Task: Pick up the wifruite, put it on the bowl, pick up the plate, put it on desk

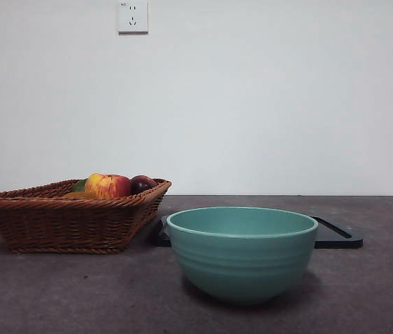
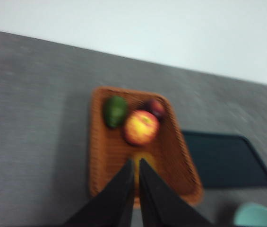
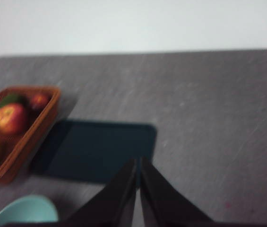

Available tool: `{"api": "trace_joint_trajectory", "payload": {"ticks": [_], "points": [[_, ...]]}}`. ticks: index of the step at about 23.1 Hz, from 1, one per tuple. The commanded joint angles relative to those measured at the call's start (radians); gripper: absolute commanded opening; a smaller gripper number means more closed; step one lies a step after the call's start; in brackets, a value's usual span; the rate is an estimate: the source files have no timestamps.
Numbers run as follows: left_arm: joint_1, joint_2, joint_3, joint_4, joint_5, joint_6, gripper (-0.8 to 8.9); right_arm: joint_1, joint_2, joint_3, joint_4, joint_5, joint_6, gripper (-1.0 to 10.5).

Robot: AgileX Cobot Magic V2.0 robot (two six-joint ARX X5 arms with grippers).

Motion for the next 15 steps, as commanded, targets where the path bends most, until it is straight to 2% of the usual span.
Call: {"api": "trace_joint_trajectory", "payload": {"ticks": [1,9,12,15], "points": [[-0.018,0.050,0.080,-0.060,0.048,0.061,0.16,0.000,0.059,0.074,-0.079,-0.043,-0.070,0.1],[-0.089,0.150,0.193,-0.230,0.126,0.124,0.15,0.055,0.146,0.162,-0.234,-0.154,-0.137,0.1],[-0.110,0.173,0.202,-0.314,0.139,0.163,0.15,0.103,0.150,0.163,-0.277,-0.161,-0.146,0.1],[-0.111,0.174,0.202,-0.317,0.139,0.163,0.16,0.131,0.150,0.163,-0.281,-0.161,-0.146,0.1]]}}
